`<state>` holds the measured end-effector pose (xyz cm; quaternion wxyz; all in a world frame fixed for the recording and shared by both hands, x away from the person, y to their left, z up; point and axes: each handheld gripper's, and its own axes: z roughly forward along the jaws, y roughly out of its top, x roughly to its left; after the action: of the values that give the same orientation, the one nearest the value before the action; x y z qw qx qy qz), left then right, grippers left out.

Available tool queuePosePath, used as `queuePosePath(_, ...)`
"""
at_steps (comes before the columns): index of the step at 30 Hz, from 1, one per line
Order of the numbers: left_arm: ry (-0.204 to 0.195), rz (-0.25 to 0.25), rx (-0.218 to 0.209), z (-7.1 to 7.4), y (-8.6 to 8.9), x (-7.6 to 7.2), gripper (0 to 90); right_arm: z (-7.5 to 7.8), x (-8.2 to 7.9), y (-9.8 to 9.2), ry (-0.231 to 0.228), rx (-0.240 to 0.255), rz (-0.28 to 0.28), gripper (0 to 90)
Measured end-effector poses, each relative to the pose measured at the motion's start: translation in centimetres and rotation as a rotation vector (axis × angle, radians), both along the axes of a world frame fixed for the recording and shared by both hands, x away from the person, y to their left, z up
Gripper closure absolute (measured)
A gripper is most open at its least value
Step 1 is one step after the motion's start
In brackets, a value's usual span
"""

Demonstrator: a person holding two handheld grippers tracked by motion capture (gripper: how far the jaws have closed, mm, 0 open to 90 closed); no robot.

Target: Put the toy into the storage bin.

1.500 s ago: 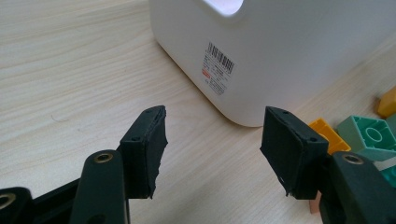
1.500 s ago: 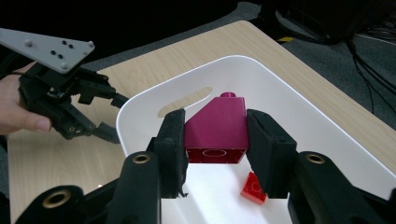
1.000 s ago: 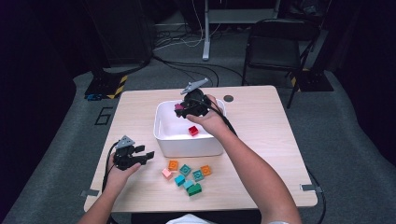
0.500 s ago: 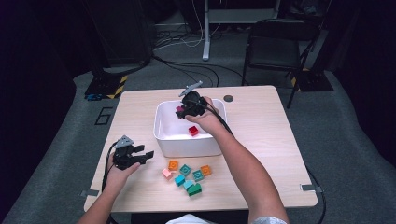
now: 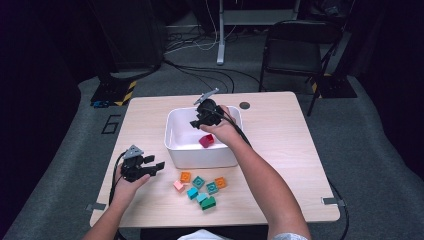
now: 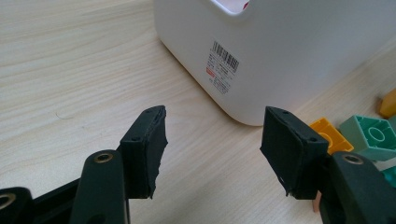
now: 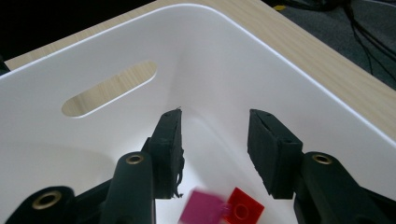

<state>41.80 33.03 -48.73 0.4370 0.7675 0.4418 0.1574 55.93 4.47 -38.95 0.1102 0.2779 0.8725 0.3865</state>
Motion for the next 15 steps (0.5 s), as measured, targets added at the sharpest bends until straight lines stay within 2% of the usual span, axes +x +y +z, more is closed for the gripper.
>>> queuePosePath(1, 0.000, 0.001, -0.001, 0.0, 0.0, 0.0, 39.8, 0.2, 0.0, -0.2, -0.020, 0.006, 0.010, 54.7)
queuePosePath(3, 0.005, 0.000, 0.001, 0.0, 0.1, 0.0, 39.9, 0.8, -0.3, -0.4, -0.009, 0.015, 0.001, 54.6)
queuePosePath(8, 0.004, 0.003, -0.001, 0.0, 0.1, 0.0, 39.8, 2.3, -1.5, -1.1, -0.038, 0.047, 0.030, 54.5)
queuePosePath(12, -0.002, 0.003, 0.002, 0.0, 0.1, -0.1, 39.8, 3.4, -2.5, -1.5, -0.054, 0.056, 0.049, 54.5)
queuePosePath(15, 0.009, 0.004, 0.003, 0.2, 0.3, -0.1, 39.8, 4.3, -3.6, -1.9, -0.069, 0.049, 0.067, 54.5)
